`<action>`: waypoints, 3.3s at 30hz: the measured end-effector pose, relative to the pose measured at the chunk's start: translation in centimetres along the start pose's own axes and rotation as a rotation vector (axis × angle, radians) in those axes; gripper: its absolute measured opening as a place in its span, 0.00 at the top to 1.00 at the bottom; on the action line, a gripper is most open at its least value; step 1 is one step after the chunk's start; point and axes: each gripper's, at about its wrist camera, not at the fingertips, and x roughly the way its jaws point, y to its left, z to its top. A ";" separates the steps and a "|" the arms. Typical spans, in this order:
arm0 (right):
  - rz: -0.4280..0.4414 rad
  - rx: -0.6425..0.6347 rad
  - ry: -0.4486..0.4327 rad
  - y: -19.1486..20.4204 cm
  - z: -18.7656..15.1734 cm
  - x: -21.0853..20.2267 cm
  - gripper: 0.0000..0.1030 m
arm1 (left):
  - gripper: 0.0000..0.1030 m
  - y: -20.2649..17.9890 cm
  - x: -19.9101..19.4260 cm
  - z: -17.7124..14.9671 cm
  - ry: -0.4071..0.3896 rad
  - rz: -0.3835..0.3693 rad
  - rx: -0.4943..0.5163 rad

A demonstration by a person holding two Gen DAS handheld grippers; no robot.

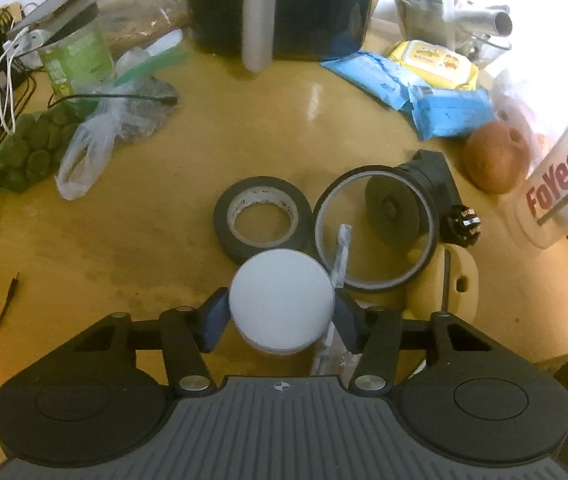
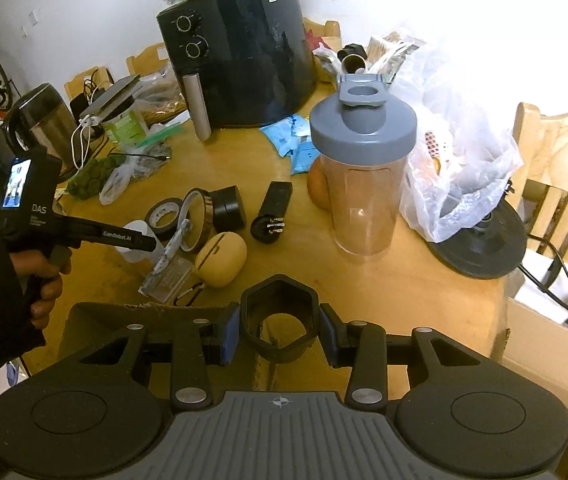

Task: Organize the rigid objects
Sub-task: 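Grasp the white-lidded jar with the left tool while the right tool holds the black cup, then carry the white jar in the left tool and black cup in the right tool over the box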

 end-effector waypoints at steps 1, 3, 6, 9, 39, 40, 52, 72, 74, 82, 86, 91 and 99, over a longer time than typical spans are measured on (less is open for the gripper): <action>-0.002 0.001 -0.001 0.0 -0.1 -0.1 0.57 | 0.48 -0.1 0.0 0.0 0.002 0.005 0.008; -0.002 0.008 -0.004 0.0 -0.4 -0.3 0.57 | 0.49 -0.3 -0.1 0.1 0.007 0.010 0.021; 0.001 0.016 -0.002 -0.3 -0.8 -0.4 0.57 | 0.49 -0.1 -0.7 0.2 0.004 0.010 0.017; 0.008 0.021 0.005 -0.4 -1.1 -0.3 0.57 | 0.49 0.0 -1.5 0.2 -0.008 0.014 0.010; 0.206 -0.161 0.038 0.7 1.4 -4.1 0.57 | 0.49 -1.8 -17.9 -3.6 -0.149 0.027 -0.134; 0.206 -0.168 0.038 0.8 1.6 -4.4 0.57 | 0.49 -1.9 -18.3 -3.8 -0.161 0.030 -0.136; 0.275 -0.267 0.002 2.9 2.3 -4.4 0.57 | 0.49 -2.3 -19.7 -6.9 -0.212 0.013 -0.193; 0.203 -0.229 0.112 5.4 -0.2 3.0 0.57 | 0.49 -1.0 -12.6 -9.5 -0.075 -0.150 -0.130; 0.192 -0.234 0.126 5.8 -0.6 3.8 0.57 | 0.49 -1.0 -12.0 -9.6 -0.062 -0.154 -0.117; 0.146 -0.272 0.170 6.7 -2.0 6.9 0.57 | 0.49 -1.2 -9.6 -9.4 -0.017 -0.136 -0.086; 0.109 -0.279 0.187 6.6 -2.3 8.4 0.57 | 0.49 -1.4 -8.9 -9.3 -0.007 -0.116 -0.069; 0.066 -0.308 0.192 6.8 -2.6 9.6 0.57 | 0.49 -1.7 -8.3 -9.3 0.004 -0.089 -0.054; 0.035 -0.309 0.182 6.5 -2.1 10.4 0.57 | 0.48 -1.5 -8.2 -9.3 0.005 -0.044 -0.097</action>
